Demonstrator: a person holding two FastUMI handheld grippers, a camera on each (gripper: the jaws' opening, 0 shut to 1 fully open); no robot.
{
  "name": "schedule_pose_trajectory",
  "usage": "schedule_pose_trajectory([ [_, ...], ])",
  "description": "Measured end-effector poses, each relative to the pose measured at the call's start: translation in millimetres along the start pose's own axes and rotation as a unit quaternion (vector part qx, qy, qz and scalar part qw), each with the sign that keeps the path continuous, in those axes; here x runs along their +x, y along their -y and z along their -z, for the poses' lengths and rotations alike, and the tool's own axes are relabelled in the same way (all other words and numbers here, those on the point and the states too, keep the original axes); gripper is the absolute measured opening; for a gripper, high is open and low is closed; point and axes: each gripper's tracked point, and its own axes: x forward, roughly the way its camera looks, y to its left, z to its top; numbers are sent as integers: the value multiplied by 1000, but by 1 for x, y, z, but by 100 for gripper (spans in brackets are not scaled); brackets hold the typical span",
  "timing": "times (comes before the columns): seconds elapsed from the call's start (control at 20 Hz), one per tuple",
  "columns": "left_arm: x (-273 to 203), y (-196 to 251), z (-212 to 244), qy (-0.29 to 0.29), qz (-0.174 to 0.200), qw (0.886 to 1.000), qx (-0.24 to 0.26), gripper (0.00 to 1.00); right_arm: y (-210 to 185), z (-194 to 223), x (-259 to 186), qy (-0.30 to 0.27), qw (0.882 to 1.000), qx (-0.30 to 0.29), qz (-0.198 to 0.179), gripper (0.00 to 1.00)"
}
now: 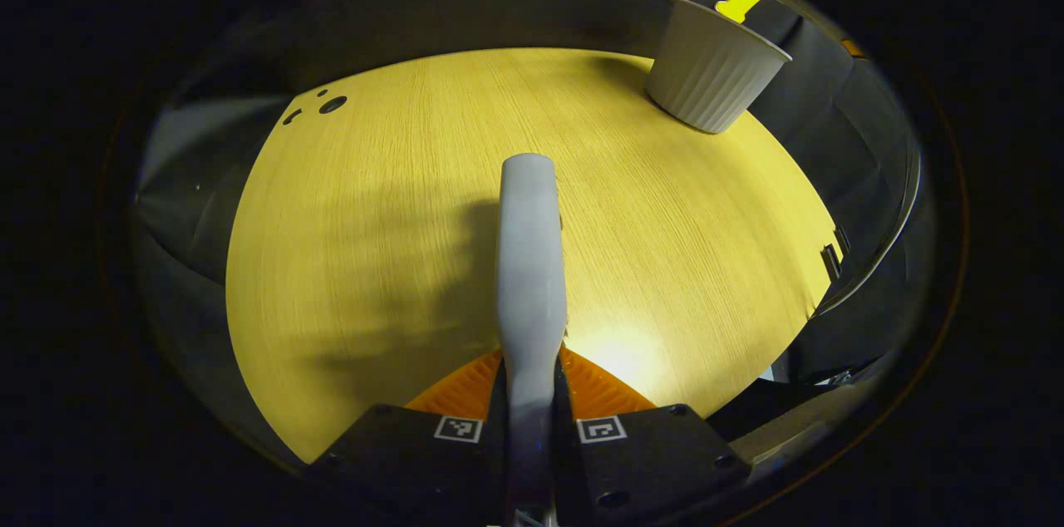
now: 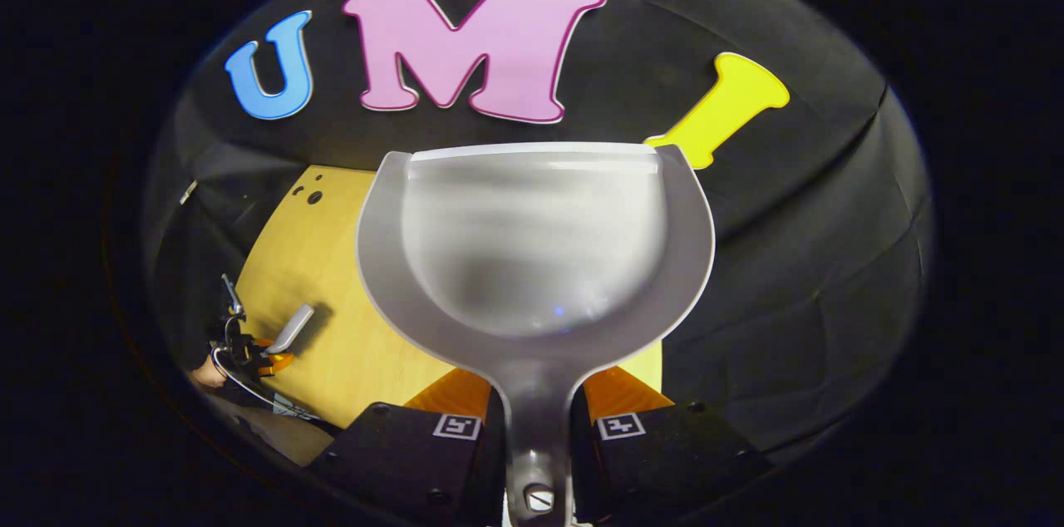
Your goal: Pick up the small broom and dustpan from the desktop, sweep the trash into the dustpan with the broom, and then empty the trash into the garbage bin.
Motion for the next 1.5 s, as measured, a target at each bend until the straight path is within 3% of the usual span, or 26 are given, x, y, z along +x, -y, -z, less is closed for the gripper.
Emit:
schedule_pose_trajectory([
  [0.3,-6,-2,-7,7,-22,999,-37,27,-60,64,2,-11,998,-34,-45,36],
  [0.65,-10,-5,-3,3,-47,997,-60,27,-137,156,14,-64,989,-61,-122,36],
  [1.05,-10,-2,-2,-7,-67,996,-53,24,-184,233,89,-113,984,-42,-131,36],
  [1.15,-8,-1,-1,-8,-69,996,-53,24,-189,243,111,-119,985,-35,-123,33],
  [1.5,5,3,1,-20,-79,995,-51,27,-198,265,158,-136,984,-27,-110,36],
])
